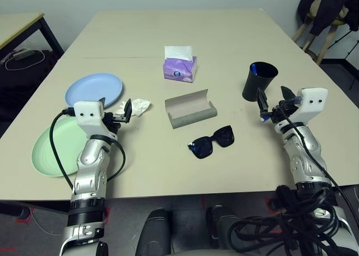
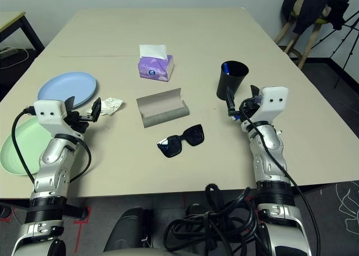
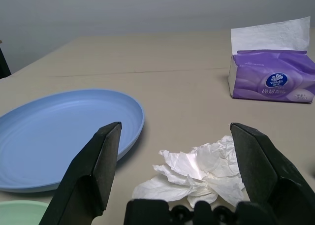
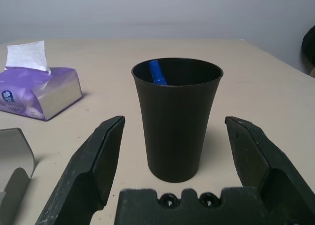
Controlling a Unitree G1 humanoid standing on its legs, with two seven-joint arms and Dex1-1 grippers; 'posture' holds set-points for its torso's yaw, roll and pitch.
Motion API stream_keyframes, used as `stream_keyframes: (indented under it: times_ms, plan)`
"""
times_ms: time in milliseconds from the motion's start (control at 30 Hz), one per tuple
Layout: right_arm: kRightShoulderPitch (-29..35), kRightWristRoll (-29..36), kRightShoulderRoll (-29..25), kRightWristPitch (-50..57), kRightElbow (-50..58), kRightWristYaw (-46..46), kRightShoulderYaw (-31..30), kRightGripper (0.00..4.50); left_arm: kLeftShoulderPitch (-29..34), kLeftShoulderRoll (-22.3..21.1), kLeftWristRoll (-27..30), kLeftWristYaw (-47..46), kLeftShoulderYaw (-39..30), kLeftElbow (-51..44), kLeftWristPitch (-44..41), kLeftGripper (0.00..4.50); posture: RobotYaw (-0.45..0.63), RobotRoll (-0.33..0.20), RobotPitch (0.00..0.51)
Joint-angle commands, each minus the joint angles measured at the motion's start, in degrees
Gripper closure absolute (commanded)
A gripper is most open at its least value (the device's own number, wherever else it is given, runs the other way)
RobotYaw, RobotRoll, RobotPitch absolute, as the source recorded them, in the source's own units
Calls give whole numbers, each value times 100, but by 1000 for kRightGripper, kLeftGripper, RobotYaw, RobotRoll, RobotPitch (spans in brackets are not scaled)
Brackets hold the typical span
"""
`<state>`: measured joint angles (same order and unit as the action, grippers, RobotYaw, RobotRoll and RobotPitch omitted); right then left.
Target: Organize and tidy the items on the table.
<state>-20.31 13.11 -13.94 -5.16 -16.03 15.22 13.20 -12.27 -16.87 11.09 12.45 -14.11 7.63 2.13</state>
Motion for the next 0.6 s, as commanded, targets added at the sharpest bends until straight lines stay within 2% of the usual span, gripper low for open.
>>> stream_keyframes:
  times_ms: [33,367,433,600]
  plan:
    - [36,-14,16,-38,-26,-36,0,18,40,-16,-60,18,41,57,12,0,50,0,57]
    - [21,-72,-31,-212,-88,128,-73,18,67,-34,-60,11,25,9,-5,0,60,0,55]
    - [-4,-10,-99,-392,-119,495,-169,18,86,-40,-56,13,18,-10,-12,0,63,0,54]
    - [-17,498,-396,-586,-84,2182,-509,18,136,-88,-37,34,-14,-49,-33,0,71,0,57]
